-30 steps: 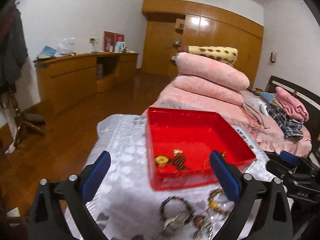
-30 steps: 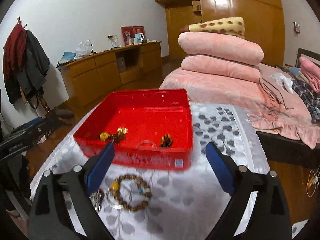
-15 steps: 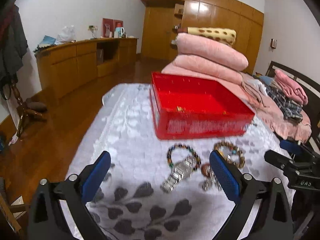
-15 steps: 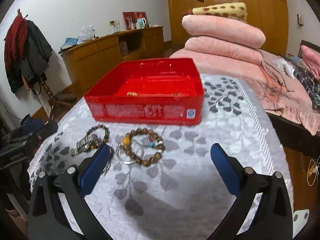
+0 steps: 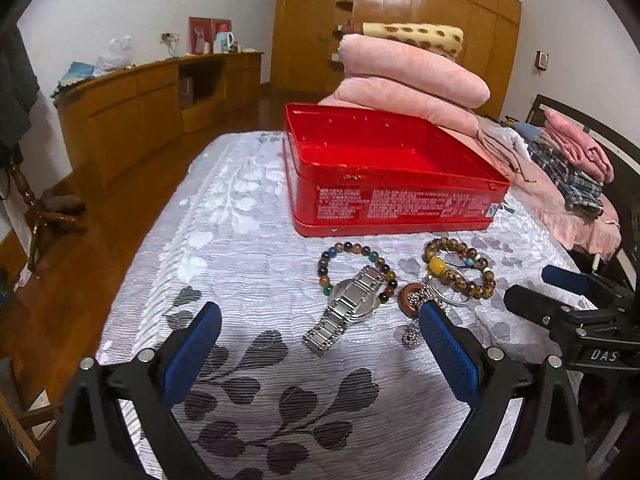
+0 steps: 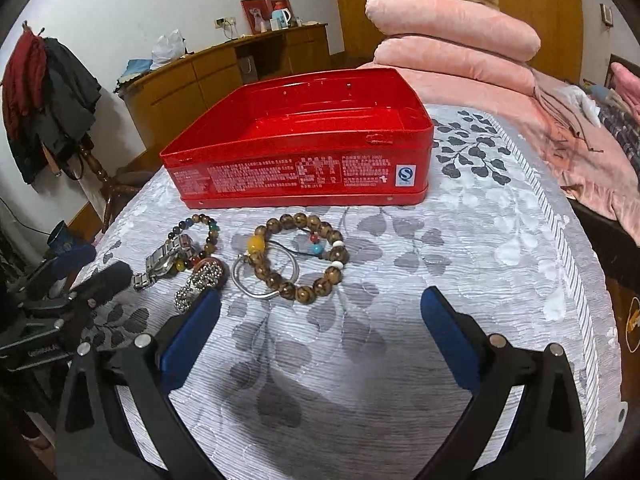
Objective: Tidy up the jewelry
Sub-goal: 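Withdraw both tools from the tin back toward the remaining jewelry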
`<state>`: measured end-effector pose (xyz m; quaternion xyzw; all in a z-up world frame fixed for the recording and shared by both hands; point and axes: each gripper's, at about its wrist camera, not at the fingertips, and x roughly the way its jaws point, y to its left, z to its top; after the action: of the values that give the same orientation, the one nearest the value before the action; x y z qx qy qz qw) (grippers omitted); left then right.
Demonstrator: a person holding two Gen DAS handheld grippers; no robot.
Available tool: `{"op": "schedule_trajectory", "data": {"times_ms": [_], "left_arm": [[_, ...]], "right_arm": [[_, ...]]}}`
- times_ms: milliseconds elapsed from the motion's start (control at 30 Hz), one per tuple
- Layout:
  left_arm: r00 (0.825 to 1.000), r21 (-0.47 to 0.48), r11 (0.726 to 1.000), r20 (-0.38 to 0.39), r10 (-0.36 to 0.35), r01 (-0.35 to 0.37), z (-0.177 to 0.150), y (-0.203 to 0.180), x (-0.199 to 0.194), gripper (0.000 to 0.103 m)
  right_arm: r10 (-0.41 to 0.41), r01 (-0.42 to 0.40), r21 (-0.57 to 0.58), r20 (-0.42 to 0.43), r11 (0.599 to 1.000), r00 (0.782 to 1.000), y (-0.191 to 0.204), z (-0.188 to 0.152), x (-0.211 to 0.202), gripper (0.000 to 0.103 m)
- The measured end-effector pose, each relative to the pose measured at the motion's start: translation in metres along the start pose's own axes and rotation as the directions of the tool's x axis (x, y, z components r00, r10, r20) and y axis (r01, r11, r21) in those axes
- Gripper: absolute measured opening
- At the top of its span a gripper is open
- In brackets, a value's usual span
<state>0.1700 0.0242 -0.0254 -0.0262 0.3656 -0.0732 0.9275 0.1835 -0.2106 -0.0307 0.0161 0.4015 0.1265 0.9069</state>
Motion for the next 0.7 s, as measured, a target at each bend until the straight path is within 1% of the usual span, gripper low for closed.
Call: {"op": "schedule_trajectory", "data": {"times_ms": [167,233,333,400,433,467,500,567,600,667,700], "left_arm": [[0.999,-0.003,1.0,-0.039,-0.021,0.021,0.003,-0.003,0.01,0.094],[0.999,-0.001,1.0,-0.045,-0.026,0.026,0.004,-0.004,0.013,0.092],[0.997,0.001,0.999,-0.063,-0.039,0.039,0.007,-0.004,0.02,0.084],[0.995,-0.002,0.998,-0.087,-0.056,0.056,0.007,-0.004,0.025,0.074],[0.992,-0.006,0.998,-0.101,-0.069,0.069,0.007,-0.005,0.029,0.071],[0.99,-0.009,0.997,-0.114,-0.08,0.079,0.007,-0.005,0.032,0.065],[0.988,-0.012,0.996,-0.123,-0.09,0.089,0.007,-0.005,0.034,0.061],[0.986,-0.017,0.995,-0.135,-0.096,0.095,0.007,-0.005,0.037,0.049],[0.986,-0.018,0.996,-0.135,-0.094,0.092,0.007,-0.005,0.038,0.039],[0.986,-0.021,0.995,-0.135,-0.1,0.098,0.006,-0.004,0.038,0.032],[0.986,-0.021,0.995,-0.133,-0.102,0.1,0.006,-0.004,0.037,0.032]], "right_arm": [[0.003,-0.003,-0.011,-0.001,1.0,1.0,0.001,0.001,0.001,0.097],[0.006,-0.006,-0.01,-0.001,1.0,1.0,0.0,0.002,0.001,0.097],[0.008,-0.008,-0.007,0.001,1.0,1.0,-0.002,0.003,0.002,0.097],[0.009,-0.009,-0.005,0.003,1.0,1.0,-0.003,0.003,0.002,0.097],[0.009,-0.009,-0.004,0.003,1.0,1.0,-0.004,0.004,0.002,0.097],[0.009,-0.009,-0.002,0.003,1.0,1.0,-0.005,0.004,0.003,0.097],[0.009,-0.009,0.001,0.003,1.0,1.0,-0.006,0.004,0.003,0.097],[0.009,-0.009,0.005,0.002,1.0,1.0,-0.007,0.004,0.004,0.097],[0.009,-0.009,0.008,0.001,1.0,1.0,-0.008,0.004,0.004,0.097],[0.009,-0.009,0.014,-0.003,1.0,1.0,-0.009,0.004,0.005,0.097],[0.009,-0.009,0.015,-0.004,1.0,1.0,-0.009,0.003,0.005,0.097]]}}
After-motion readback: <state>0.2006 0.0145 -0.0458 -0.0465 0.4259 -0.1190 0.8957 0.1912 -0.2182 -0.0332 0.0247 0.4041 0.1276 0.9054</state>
